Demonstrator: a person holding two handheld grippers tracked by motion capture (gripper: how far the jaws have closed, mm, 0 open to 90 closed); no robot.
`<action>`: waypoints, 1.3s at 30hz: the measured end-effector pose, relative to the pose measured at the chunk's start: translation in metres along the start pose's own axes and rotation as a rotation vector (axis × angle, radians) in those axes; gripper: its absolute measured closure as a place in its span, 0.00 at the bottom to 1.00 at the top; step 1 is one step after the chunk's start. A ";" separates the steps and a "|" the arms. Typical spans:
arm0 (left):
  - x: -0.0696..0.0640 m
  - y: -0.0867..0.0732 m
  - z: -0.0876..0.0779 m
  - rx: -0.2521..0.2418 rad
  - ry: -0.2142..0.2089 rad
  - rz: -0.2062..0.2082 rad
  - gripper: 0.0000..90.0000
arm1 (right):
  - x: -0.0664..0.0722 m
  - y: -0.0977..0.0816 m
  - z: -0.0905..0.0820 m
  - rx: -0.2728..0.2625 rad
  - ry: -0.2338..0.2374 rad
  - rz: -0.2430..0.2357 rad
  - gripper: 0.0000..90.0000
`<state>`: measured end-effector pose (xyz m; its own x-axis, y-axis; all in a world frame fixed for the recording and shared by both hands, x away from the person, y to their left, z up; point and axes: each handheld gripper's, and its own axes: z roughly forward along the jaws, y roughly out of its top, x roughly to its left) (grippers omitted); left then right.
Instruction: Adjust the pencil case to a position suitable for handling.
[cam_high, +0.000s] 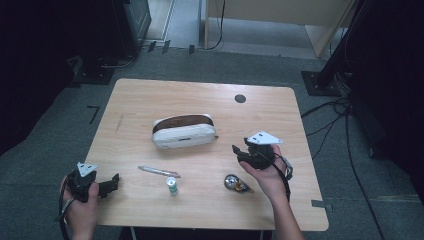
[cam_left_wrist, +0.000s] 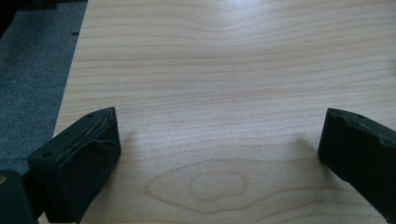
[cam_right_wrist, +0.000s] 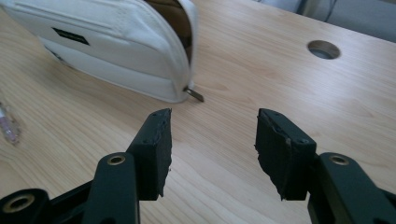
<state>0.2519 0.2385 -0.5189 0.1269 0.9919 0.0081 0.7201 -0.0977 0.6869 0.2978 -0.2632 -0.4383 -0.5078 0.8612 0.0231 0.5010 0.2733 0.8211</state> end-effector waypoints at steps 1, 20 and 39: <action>0.000 0.000 0.000 0.000 0.000 0.001 0.00 | 0.003 0.003 0.003 -0.001 0.007 -0.008 0.51; 0.000 0.000 0.000 0.000 0.000 0.001 0.00 | 0.019 0.031 0.053 0.014 0.112 -0.062 0.45; 0.000 0.000 0.000 0.000 0.000 0.002 0.00 | 0.032 0.036 0.081 0.064 0.154 -0.126 0.46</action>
<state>0.2519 0.2387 -0.5189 0.1280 0.9917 0.0097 0.7200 -0.0997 0.6867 0.3564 -0.1915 -0.4540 -0.6679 0.7442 0.0129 0.4678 0.4062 0.7850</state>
